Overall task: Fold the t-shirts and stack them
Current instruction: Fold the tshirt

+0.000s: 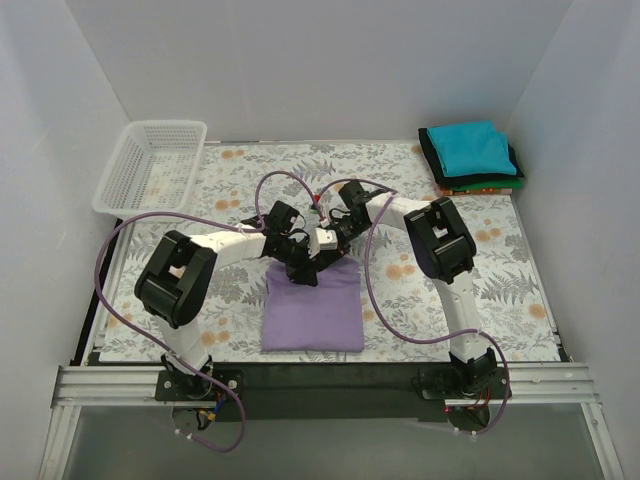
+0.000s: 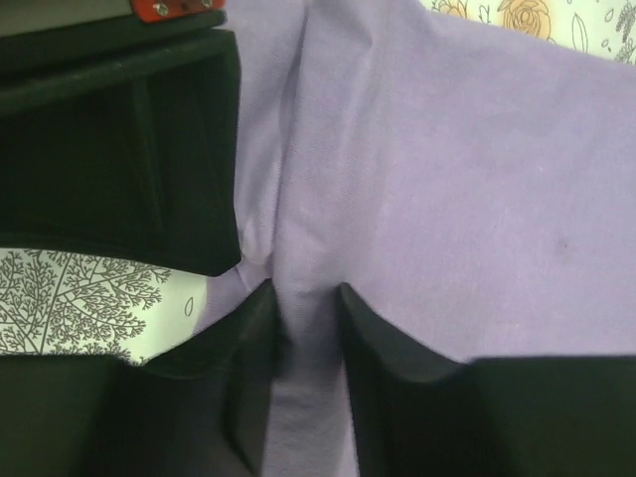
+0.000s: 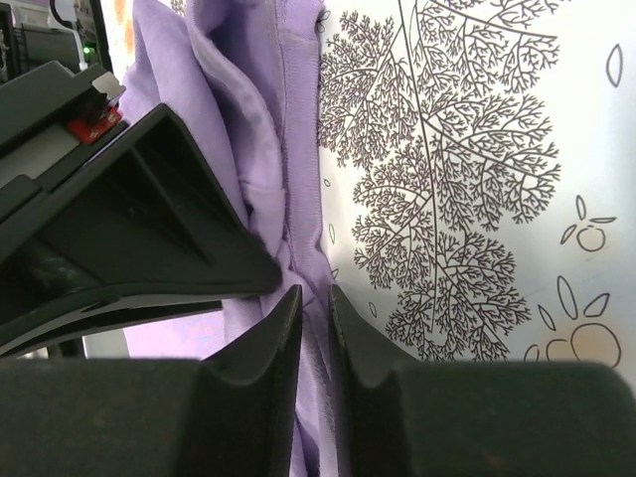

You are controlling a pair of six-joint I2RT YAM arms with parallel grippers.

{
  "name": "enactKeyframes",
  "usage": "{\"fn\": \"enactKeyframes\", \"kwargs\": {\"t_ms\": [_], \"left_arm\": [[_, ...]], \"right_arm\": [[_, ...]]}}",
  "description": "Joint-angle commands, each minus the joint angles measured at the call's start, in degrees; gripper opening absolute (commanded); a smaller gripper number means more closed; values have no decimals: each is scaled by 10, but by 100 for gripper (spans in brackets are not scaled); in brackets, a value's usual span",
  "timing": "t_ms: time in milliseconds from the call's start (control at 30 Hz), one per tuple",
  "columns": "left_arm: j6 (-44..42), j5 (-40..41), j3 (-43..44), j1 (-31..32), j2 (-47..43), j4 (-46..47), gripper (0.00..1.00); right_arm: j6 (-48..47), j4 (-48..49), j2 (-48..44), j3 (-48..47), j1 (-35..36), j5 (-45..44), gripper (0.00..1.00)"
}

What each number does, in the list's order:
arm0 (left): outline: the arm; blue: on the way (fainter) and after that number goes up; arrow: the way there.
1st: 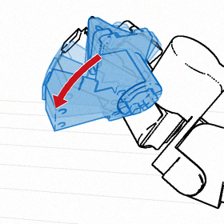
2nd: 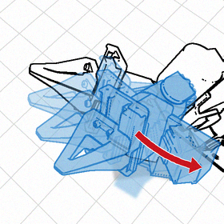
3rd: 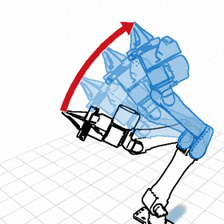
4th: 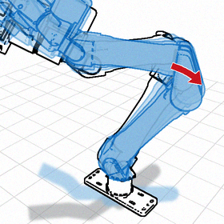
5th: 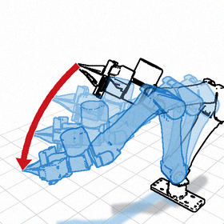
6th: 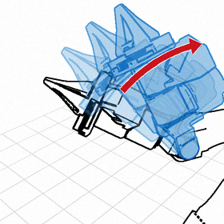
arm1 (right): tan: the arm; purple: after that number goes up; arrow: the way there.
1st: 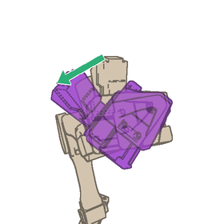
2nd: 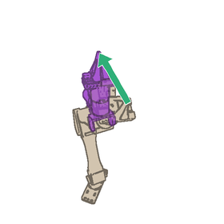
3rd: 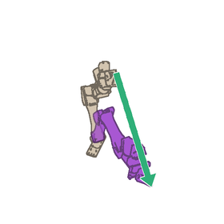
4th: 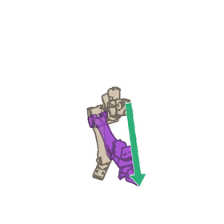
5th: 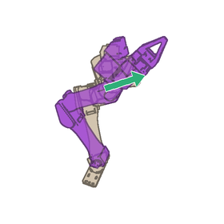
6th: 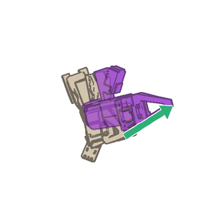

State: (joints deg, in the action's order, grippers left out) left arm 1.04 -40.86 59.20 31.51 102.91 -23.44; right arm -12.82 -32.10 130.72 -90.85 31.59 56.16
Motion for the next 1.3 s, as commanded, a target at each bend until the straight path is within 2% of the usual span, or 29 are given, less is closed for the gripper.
{"fn": "enactKeyframes", "kwargs": {"t_ms": [0,33,133,233,300,333,367,433,500,533,567,600,633,833,933,1033,1067,1100,1167,1267], "left_arm": [[-9,1,-4,3,-9,9,26],[-8,0,-2,3,-12,9,20],[8,-5,2,4,-43,10,17],[12,1,3,5,-71,8,24],[7,6,-1,5,-79,-2,25],[2,7,-2,5,-81,-5,22],[-1,9,-3,5,-80,-11,14],[-8,6,-7,5,-78,-14,4],[-8,3,-9,6,-76,-15,0],[-7,3,-8,6,-71,-14,2],[-4,3,-6,6,-69,-15,12],[-2,5,-3,6,-65,-15,30],[-2,8,-2,6,-60,-16,34],[-3,13,-3,6,-39,-5,41],[-5,11,-3,6,-32,2,40],[-1,-2,-3,7,-43,5,20],[2,-4,-2,7,-49,7,10],[5,-6,-3,7,-56,9,6],[25,-4,-3,7,-82,16,0],[35,-2,-11,8,-122,23,0]], "right_arm": [[-11,10,9,14,3,-5,23],[-12,10,9,17,4,-4,22],[-16,10,9,24,5,-5,22],[-20,11,12,28,5,-4,21],[-22,11,13,28,5,-4,21],[-22,10,14,28,6,-5,21],[-22,11,14,28,6,-5,21],[-23,11,15,29,6,-3,21],[-23,11,15,28,6,-3,20],[-23,10,16,26,6,-3,21],[-23,10,16,27,6,-3,21],[-23,11,16,26,6,-4,20],[-23,11,16,27,6,-3,20],[-26,10,16,31,6,-2,20],[-26,9,17,31,6,-1,20],[-28,9,18,34,6,0,20],[-29,10,19,35,7,1,20],[-30,10,20,37,7,3,18],[-34,11,22,42,9,7,18],[-40,11,22,46,12,13,17]]}}
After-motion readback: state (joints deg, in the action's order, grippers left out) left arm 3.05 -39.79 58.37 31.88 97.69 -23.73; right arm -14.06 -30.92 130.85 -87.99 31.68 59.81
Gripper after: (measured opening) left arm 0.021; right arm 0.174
